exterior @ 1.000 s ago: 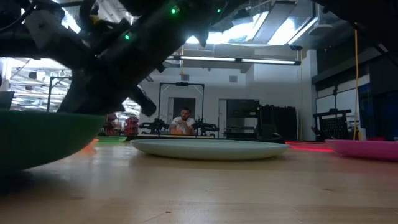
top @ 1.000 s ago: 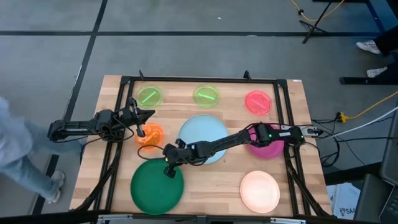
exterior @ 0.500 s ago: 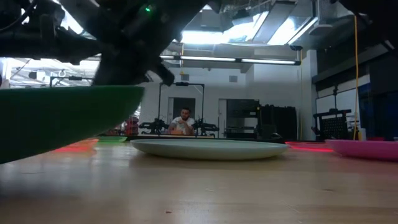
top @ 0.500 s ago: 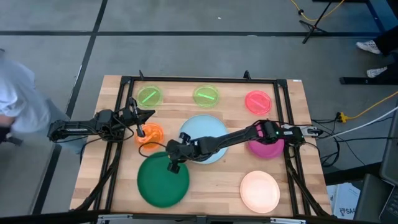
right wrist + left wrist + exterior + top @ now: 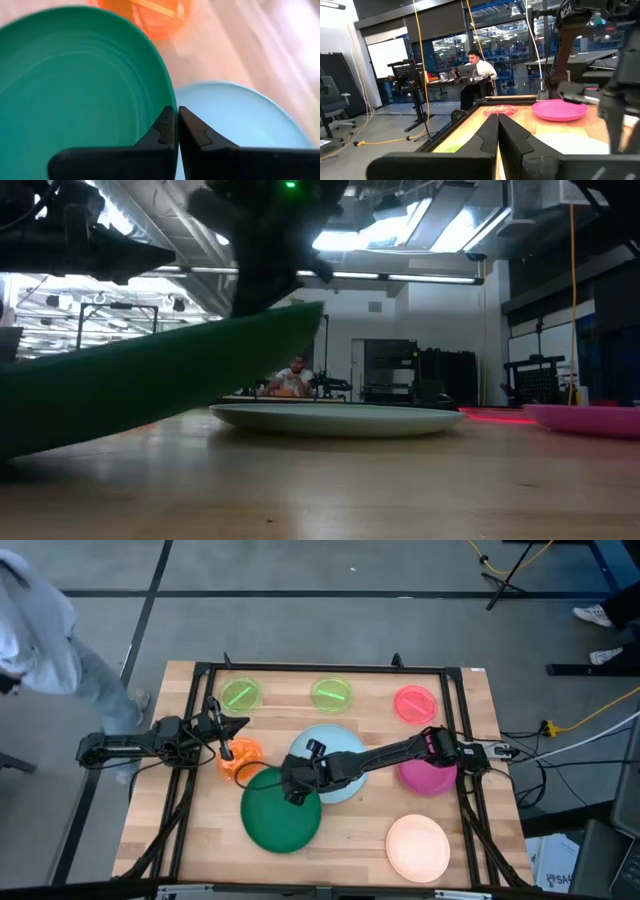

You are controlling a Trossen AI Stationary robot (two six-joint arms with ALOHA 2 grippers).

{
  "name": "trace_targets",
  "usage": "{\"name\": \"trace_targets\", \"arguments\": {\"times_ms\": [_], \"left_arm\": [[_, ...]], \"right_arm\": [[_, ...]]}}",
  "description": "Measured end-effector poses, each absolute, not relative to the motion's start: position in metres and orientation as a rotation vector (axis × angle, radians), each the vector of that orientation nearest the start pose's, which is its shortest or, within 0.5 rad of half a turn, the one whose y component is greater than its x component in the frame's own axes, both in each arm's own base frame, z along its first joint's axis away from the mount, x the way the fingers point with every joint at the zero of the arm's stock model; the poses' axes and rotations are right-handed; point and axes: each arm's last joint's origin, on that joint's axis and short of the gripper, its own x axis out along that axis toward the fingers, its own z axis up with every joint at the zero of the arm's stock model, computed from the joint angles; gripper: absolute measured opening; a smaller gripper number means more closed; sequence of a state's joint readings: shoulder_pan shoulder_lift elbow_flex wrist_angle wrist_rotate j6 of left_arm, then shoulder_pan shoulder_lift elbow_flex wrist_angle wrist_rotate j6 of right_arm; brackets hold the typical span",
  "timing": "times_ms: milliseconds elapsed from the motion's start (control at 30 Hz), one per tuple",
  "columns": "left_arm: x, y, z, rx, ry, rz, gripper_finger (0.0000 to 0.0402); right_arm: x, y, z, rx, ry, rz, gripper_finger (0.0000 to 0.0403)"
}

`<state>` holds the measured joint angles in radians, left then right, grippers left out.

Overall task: Stack plastic plates
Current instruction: Stack the dark green plate on the blue plate

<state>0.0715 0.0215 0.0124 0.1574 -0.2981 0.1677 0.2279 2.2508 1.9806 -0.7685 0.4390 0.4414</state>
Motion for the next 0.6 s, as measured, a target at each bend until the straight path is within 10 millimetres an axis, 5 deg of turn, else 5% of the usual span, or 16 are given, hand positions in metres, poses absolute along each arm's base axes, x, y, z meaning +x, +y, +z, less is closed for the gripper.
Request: {"name": "trace_targets", "arguments": {"times_ms": [333,600], "left_arm": [[0.095,0.015,0.18,0.149,-0.11,0.381,0.0005],[0.095,0.015,0.181,0.149,-0.111,0.38,0.0005]], "right_arm": [[0.429,0.079,0.243,0.099,0.909,-0.522,0.0],[0.383,0.044,0.254,0.179,0.838,-0.592,0.0]]}}
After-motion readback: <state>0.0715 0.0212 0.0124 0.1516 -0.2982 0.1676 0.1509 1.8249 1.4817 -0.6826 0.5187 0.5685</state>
